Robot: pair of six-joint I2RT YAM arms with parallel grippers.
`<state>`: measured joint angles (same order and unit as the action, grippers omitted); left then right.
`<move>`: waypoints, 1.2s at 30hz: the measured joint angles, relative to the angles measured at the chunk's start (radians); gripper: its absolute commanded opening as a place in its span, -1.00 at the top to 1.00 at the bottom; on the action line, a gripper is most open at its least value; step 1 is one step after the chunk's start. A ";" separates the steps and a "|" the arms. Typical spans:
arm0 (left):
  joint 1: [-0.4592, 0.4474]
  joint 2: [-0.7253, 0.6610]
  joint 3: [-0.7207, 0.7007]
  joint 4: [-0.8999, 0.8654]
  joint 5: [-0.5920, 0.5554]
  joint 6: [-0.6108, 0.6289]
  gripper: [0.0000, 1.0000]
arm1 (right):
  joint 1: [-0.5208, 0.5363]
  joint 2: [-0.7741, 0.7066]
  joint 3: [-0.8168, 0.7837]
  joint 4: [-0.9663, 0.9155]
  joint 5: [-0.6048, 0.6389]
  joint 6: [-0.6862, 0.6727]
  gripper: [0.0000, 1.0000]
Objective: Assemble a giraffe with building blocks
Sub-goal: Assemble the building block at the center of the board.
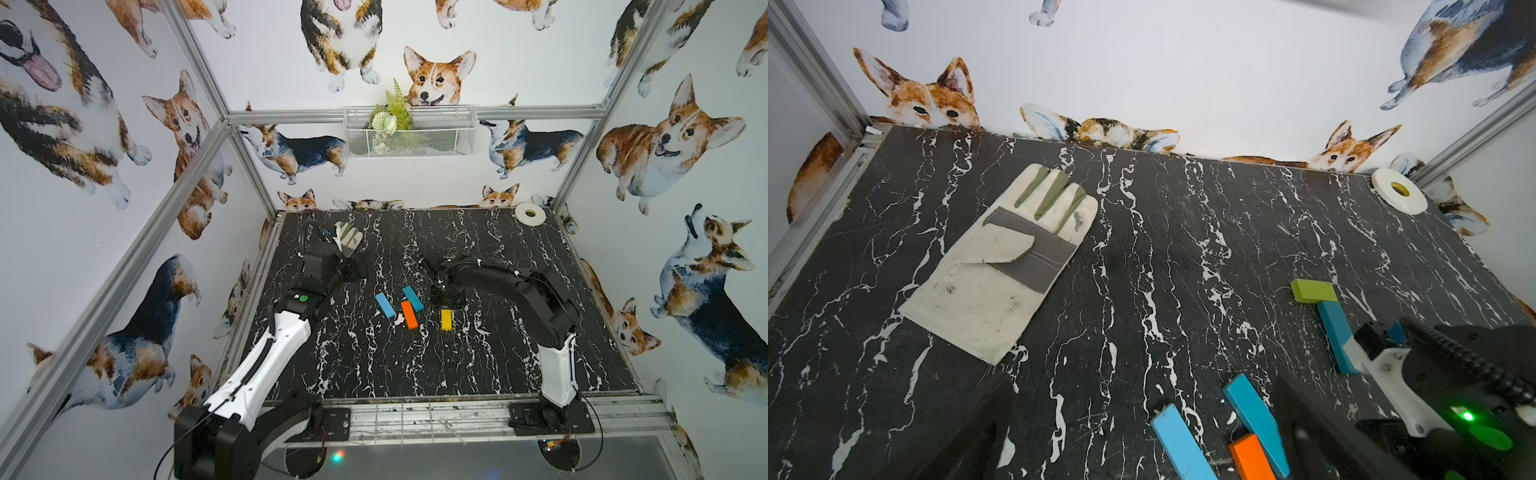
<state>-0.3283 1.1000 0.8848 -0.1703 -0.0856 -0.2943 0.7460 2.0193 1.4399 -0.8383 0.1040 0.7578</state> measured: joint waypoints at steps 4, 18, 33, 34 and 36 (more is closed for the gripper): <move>0.000 0.000 0.000 0.000 0.000 0.000 -1.00 | 0.000 -0.011 -0.012 0.011 -0.001 0.004 0.46; -0.006 0.006 0.000 0.000 0.000 0.003 -1.00 | -0.082 -0.048 -0.005 0.006 0.026 -0.027 0.37; -0.006 0.016 0.002 0.000 0.000 0.008 -1.00 | -0.139 0.020 0.033 0.000 0.024 -0.080 0.34; -0.006 0.016 0.002 0.000 0.000 0.008 -1.00 | -0.140 0.024 0.038 -0.002 0.026 -0.083 0.34; -0.006 0.016 0.002 0.000 0.000 0.011 -1.00 | -0.144 0.031 0.046 -0.006 0.026 -0.084 0.34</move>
<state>-0.3340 1.1164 0.8864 -0.1703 -0.0856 -0.2832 0.6018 2.0499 1.4860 -0.8440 0.1295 0.6739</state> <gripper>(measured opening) 0.999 0.335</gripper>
